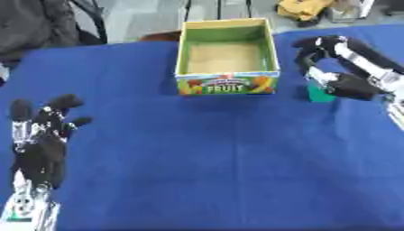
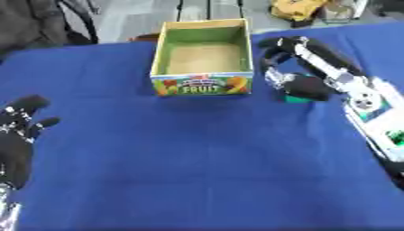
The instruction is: Pick up objects on the table and place them in the box.
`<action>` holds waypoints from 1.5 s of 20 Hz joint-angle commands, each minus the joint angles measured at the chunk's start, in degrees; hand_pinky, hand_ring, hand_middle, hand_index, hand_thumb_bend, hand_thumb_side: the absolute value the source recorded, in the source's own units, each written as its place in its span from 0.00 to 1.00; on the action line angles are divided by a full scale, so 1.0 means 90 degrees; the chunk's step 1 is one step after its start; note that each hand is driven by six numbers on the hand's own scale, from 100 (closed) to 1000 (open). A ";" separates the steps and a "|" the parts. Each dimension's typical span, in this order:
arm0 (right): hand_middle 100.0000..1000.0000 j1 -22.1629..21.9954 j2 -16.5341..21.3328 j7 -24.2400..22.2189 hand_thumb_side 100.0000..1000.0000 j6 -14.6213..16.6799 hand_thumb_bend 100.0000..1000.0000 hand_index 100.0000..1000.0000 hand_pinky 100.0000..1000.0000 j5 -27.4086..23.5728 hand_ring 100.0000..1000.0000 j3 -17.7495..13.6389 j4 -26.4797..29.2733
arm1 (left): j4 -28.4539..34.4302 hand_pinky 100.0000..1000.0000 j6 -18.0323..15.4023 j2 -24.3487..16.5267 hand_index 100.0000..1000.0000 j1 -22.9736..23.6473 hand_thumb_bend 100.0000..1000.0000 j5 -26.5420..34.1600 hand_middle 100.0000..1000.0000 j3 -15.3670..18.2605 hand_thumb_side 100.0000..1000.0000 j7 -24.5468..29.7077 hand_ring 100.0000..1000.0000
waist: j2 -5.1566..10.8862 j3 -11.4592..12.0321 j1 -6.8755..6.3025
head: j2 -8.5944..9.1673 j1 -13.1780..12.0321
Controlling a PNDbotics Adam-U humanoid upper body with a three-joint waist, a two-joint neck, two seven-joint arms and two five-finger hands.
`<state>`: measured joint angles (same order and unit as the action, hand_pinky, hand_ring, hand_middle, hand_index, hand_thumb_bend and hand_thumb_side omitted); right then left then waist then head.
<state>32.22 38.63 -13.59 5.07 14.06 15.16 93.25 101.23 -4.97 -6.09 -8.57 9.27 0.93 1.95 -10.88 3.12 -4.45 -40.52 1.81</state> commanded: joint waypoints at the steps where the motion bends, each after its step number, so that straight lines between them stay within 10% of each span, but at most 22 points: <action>1: 0.63 0.0083 0.0108 -0.0004 0.76 0.0021 0.00 0.90 0.74 -0.0028 0.80 -0.0099 0.0037 | 0.0061 0.70 0.0004 -0.0068 0.76 -0.0038 0.59 0.0036 0.65 0.0050 0.99 0.0015 0.97 | 0.0091 -0.0018 0.0045 | -0.0006 0.0007; 19: 0.64 0.0063 0.0151 0.0029 0.76 0.0069 0.00 0.90 0.75 0.0092 0.80 -0.0158 -0.0150 | 0.0080 0.70 0.0009 -0.0057 0.76 -0.0040 0.59 0.0053 0.64 0.0040 0.99 0.0055 0.97 | 0.0065 -0.0007 0.0044 | -0.0004 0.0037; 20: 0.85 0.0017 0.0197 0.0001 0.82 0.0042 0.00 1.00 0.86 0.0121 0.93 -0.0112 -0.0197 | 0.0083 0.70 0.0009 -0.0059 0.76 -0.0053 0.59 0.0047 0.64 0.0033 0.99 0.0063 0.96 | 0.0021 0.0035 0.0065 | 0.0017 0.0038; 30: 0.89 0.0149 0.0454 -0.0844 0.86 0.0405 0.00 1.00 0.93 0.0943 0.98 -0.0149 -0.1572 | 0.0083 0.70 0.0010 -0.0008 0.76 -0.0086 0.59 0.0000 0.63 0.0003 1.00 0.0113 0.96 | -0.0139 0.0179 0.0019 | 0.0050 0.0145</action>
<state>32.46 41.20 -20.26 8.06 21.39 15.05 80.09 101.08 -4.77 -5.92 -8.66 9.50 0.92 2.74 -12.84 4.68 -4.51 -40.45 3.04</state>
